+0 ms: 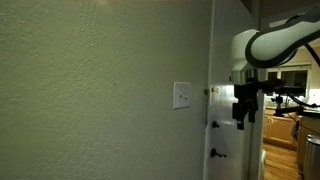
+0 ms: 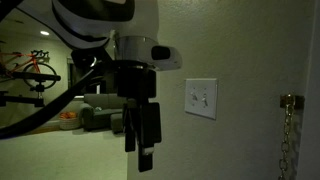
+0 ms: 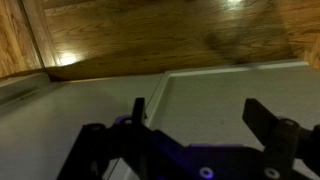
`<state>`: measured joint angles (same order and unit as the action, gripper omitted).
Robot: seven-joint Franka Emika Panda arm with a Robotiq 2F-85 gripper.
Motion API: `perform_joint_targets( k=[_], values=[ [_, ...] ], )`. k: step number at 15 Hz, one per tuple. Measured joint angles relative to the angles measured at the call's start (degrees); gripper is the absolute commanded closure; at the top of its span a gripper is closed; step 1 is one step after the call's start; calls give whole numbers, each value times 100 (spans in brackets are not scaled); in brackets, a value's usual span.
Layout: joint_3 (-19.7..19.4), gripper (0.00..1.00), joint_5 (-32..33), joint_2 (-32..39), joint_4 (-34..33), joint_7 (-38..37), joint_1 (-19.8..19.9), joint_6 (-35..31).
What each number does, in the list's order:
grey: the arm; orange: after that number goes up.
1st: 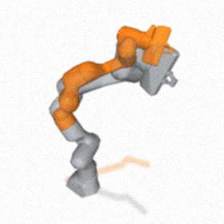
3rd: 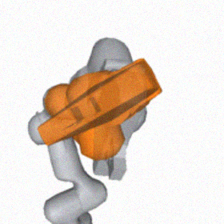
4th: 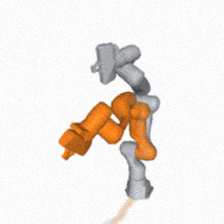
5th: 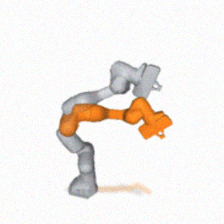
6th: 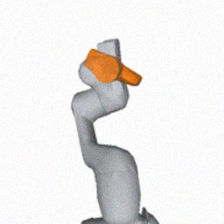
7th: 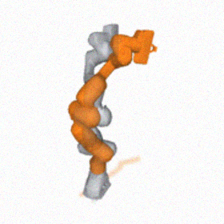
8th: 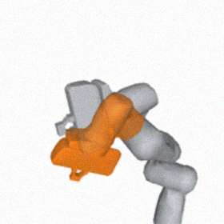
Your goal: Switch off the light switch
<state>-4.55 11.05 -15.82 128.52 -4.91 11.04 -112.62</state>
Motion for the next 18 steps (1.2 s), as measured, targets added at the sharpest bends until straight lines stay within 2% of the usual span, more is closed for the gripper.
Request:
perform_joint_targets(
  k=[11, 18],
  values=[
    [-2, 0, -1, 1, 0, 0, -9, 0],
    [65, 0, -212, 20, -110, 0, -251, -38]
  ],
)
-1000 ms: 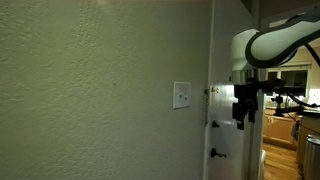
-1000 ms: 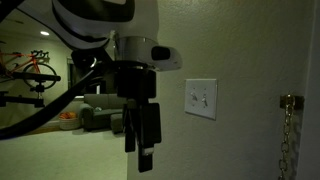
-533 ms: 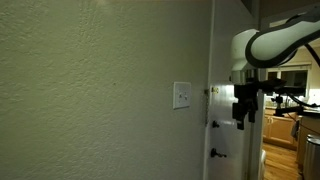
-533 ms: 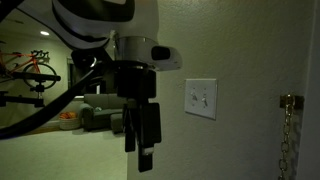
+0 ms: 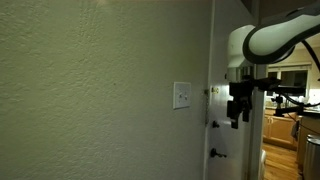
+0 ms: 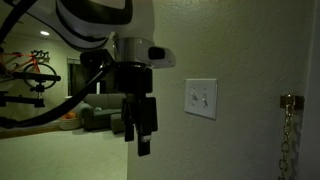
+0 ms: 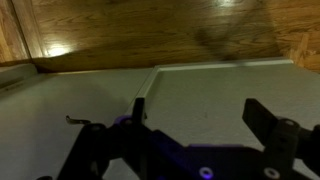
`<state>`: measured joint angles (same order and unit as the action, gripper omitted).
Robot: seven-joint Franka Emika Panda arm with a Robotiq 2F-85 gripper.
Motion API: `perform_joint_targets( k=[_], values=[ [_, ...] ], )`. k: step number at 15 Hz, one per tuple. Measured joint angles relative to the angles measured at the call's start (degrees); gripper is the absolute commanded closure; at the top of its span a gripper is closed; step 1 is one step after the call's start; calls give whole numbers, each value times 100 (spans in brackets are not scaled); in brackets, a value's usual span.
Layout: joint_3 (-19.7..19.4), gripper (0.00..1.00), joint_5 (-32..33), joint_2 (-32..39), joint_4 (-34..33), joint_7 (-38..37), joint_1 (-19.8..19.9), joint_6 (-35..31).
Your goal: Switch off the light switch
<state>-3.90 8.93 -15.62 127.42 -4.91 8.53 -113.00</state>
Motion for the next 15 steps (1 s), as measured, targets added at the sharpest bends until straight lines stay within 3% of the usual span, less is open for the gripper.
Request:
perform_joint_targets(
  k=[7, 15],
  values=[
    [135, 0, -592, 226, -318, -116, -258, -367],
    [248, 0, -627, 412, -486, -351, -331, -770]
  ],
)
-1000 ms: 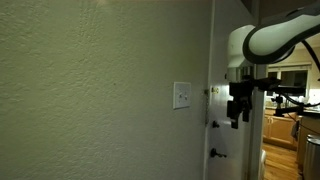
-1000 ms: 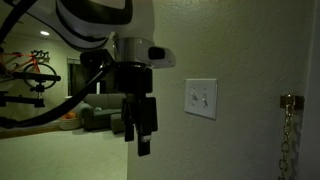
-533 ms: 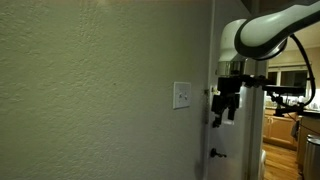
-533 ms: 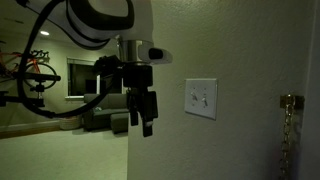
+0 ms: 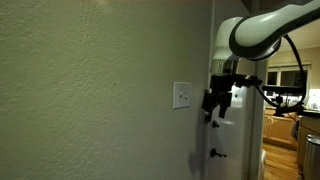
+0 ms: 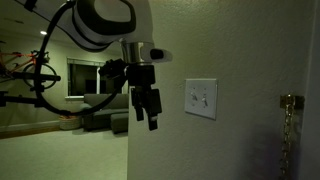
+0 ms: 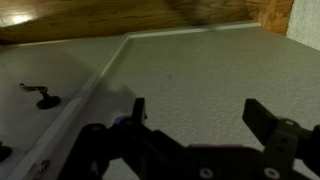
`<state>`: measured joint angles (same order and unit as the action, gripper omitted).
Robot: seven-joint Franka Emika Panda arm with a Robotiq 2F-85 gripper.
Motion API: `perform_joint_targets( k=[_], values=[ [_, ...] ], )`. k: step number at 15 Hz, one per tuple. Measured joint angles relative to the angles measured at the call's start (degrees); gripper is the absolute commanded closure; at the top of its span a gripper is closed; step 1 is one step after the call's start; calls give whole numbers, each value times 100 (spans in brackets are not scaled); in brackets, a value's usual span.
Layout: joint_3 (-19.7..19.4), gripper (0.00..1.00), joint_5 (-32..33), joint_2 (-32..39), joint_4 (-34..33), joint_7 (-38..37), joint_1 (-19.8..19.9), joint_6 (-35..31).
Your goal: Switch off the light switch
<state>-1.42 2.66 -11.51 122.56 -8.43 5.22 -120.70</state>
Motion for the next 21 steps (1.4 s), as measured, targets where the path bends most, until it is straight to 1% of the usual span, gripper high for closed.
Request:
perform_joint_targets(
  k=[4, 6, 11, 12, 14, 16, 21],
  values=[
    [4, 0, -4, 14, -7, -2, -9, -9],
    [27, 0, -36, 80, -67, -2, -63, -121],
    [116, 0, -82, 553, -618, -2, -201, -520],
    [116, 23, -81, 655, -754, -2, -214, -551],
    [113, 33, -72, 833, -1029, -2, -216, -584],
    [101, 47, -56, 967, -1290, -2, -215, -598],
    [8, 80, 31, 1122, -1799, -2, -195, -649]
  ],
)
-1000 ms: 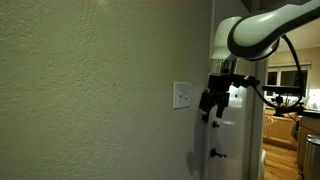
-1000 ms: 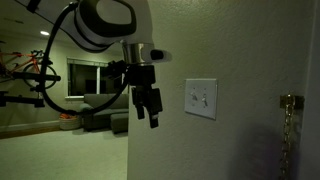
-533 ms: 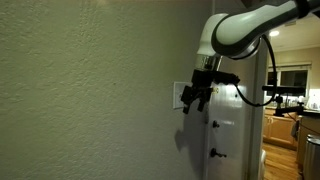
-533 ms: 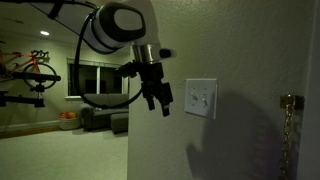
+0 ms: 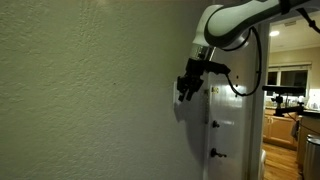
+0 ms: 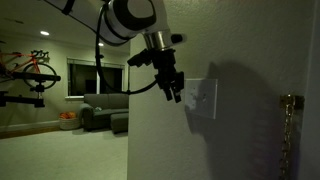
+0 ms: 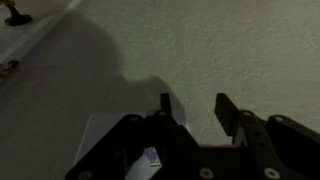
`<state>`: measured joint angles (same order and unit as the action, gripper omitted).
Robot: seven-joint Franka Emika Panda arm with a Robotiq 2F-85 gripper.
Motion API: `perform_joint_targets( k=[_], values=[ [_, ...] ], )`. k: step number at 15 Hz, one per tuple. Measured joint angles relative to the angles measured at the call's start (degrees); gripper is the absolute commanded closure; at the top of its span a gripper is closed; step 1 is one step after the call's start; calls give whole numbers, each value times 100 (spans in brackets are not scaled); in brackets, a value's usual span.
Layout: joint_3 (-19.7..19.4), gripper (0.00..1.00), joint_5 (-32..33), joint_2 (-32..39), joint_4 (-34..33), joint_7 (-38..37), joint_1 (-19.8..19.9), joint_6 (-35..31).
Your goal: Switch off the light switch
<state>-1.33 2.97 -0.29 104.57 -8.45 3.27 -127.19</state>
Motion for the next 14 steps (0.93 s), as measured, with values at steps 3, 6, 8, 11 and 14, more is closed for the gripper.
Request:
perform_joint_targets(
  k=[3, 6, 8, 11, 14],
  values=[
    [-79, 95, 140, 15, -217, 0, 5, -13],
    [-137, 97, 272, 29, -367, 0, 22, -31],
    [-155, 94, 322, 65, -460, 0, 47, -60],
    [-203, 94, 368, 172, -604, 0, 52, -95],
    [-235, 96, 368, 323, -742, 0, 53, -97]
  ],
)
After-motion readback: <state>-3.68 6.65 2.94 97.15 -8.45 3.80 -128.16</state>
